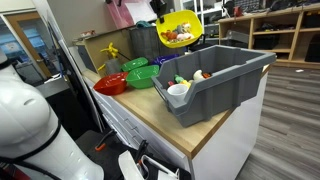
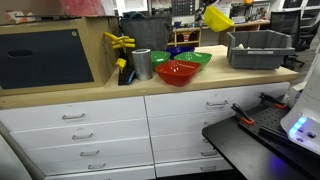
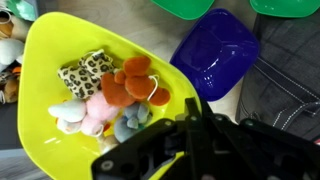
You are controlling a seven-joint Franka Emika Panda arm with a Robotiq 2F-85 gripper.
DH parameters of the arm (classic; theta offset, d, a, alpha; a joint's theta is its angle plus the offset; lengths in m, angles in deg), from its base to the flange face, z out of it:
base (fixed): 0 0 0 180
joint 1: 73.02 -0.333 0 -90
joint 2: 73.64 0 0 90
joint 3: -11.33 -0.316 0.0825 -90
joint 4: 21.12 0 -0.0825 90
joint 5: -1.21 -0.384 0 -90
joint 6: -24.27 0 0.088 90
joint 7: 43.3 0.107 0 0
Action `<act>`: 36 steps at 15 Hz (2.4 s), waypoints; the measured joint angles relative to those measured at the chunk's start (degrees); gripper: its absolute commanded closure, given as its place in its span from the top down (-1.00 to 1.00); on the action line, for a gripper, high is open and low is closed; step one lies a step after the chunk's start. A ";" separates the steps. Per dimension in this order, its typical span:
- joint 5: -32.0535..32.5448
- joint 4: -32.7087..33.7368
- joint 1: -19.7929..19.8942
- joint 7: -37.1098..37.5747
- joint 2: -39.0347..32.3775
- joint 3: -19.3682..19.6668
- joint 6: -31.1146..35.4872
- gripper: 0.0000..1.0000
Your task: Pour the plush toys out of the yellow bowl and into the grey container.
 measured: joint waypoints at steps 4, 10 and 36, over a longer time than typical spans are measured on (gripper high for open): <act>-2.42 0.00 1.25 1.88 1.00 1.30 -0.08 -0.97; -8.52 0.01 3.47 3.46 2.02 3.18 -1.22 -0.97; -32.58 7.73 10.05 1.77 -0.17 10.42 -22.95 -0.97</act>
